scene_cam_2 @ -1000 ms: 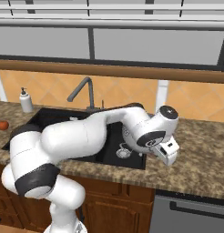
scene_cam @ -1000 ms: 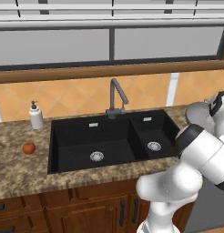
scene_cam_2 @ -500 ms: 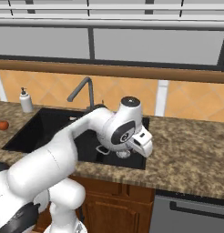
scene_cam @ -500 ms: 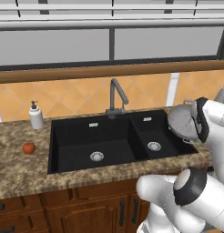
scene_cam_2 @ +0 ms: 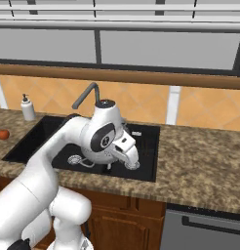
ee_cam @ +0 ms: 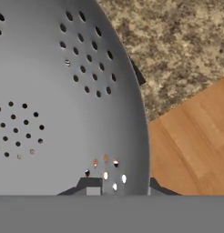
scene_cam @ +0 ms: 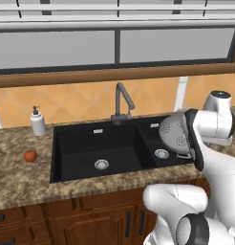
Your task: Put the colander in the sink, put the orange in the colander, and turn on the sink faucet and pour water over the colander.
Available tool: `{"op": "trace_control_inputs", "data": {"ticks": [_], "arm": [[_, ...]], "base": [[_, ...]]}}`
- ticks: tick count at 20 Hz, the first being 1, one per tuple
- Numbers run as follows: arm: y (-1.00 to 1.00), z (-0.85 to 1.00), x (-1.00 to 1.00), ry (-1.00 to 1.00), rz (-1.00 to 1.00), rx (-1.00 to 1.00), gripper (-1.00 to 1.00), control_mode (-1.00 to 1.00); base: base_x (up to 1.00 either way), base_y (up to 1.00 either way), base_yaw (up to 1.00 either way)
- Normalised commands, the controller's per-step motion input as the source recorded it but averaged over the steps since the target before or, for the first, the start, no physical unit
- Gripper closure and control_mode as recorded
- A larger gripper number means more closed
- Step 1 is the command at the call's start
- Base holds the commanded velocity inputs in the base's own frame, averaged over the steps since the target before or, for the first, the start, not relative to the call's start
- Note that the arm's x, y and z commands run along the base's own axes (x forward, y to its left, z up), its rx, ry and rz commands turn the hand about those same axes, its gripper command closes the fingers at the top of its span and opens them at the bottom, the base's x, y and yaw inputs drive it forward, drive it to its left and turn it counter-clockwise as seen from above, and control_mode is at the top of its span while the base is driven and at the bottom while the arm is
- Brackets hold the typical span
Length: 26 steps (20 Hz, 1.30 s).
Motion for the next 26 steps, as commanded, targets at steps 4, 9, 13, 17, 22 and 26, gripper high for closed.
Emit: {"op": "trace_control_inputs", "data": {"ticks": [4, 9, 13, 17, 22, 26], "arm": [[0.67, 0.02, 0.0, 0.34, 0.0, 0.0, 1.0, -1.0], [0.7, 0.16, -0.02, 0.21, 0.0, 0.01, 1.0, -1.0], [0.8, 0.09, -0.13, 0.02, 0.0, 0.03, 1.0, -1.0], [0.91, 0.0, -0.13, 0.0, -0.1, 0.0, 1.0, -1.0], [0.94, 0.0, 0.05, 0.0, -0.28, 0.0, 1.0, -1.0], [0.81, 0.0, 0.25, 0.01, -0.43, 0.0, 1.0, -1.0]], "base": [[0.0, 0.0, 0.0], [0.0, 0.0, 0.0], [0.0, 0.0, 0.0], [0.0, 0.0, 0.0], [0.0, 0.0, 0.0], [0.0, 0.0, 0.0]]}}
